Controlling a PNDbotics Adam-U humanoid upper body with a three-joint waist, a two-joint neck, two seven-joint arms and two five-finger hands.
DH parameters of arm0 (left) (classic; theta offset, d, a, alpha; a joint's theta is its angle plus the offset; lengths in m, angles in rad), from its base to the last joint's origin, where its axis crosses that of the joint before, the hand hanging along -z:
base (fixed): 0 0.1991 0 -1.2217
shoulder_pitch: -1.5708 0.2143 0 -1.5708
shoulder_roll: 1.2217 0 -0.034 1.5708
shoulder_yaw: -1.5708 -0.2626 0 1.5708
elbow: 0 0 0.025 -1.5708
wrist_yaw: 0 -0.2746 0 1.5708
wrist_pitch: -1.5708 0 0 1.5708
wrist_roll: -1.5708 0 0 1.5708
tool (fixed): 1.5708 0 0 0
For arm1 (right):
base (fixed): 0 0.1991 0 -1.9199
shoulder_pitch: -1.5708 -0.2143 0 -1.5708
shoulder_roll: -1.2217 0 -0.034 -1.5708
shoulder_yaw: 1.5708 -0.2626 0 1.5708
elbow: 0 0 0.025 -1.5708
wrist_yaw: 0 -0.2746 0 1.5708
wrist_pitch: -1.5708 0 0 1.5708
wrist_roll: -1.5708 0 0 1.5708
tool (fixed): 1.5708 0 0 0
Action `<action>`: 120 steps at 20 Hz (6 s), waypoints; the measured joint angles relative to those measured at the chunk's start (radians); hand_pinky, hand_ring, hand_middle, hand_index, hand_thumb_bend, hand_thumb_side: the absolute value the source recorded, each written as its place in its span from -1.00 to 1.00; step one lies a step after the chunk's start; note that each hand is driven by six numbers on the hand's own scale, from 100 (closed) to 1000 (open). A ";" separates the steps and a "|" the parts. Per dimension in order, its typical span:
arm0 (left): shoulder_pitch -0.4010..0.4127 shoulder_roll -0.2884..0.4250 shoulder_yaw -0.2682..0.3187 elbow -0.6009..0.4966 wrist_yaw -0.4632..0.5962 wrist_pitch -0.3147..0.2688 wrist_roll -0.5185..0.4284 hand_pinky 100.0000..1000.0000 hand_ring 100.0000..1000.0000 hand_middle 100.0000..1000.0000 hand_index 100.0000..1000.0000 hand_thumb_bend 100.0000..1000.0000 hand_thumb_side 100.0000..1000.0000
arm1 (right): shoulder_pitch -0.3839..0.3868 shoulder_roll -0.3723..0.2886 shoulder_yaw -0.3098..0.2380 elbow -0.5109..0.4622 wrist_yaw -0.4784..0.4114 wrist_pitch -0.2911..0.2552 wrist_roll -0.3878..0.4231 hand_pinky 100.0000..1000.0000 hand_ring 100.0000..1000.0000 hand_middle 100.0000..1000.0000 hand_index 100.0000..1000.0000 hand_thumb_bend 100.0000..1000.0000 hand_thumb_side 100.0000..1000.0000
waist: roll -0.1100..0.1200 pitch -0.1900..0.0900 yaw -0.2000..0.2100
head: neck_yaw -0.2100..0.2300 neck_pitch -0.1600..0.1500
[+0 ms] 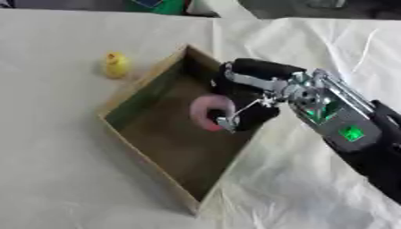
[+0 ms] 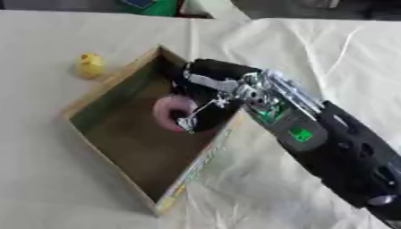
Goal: Pick up objects on the table and place them in the box.
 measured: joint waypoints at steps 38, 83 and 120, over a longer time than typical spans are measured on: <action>0.006 0.044 0.002 0.000 -0.013 -0.009 0.010 -0.21 0.08 0.05 0.43 -1.00 1.00 | 0.028 -0.009 -0.338 -0.136 -0.136 -0.010 -0.352 0.44 0.21 0.13 0.67 -1.00 -0.32 | 0.019 -0.002 -0.026 | 0.045 0.007; -0.339 0.675 -0.236 0.157 -0.685 0.301 -0.652 0.10 0.44 0.49 0.82 -0.45 0.78 | 0.308 0.010 -0.582 -0.137 -0.529 -0.319 -1.017 0.51 0.23 0.10 0.50 -1.00 -0.18 | 0.065 -0.031 -0.114 | 0.134 0.037; -0.612 0.386 -0.340 0.672 -0.737 0.140 -1.071 0.14 0.54 0.57 0.90 -0.33 0.40 | 0.303 0.075 -0.581 -0.137 -0.538 -0.285 -0.999 0.53 0.21 0.08 0.49 -1.00 -0.08 | 0.062 0.002 -0.166 | 0.183 -0.009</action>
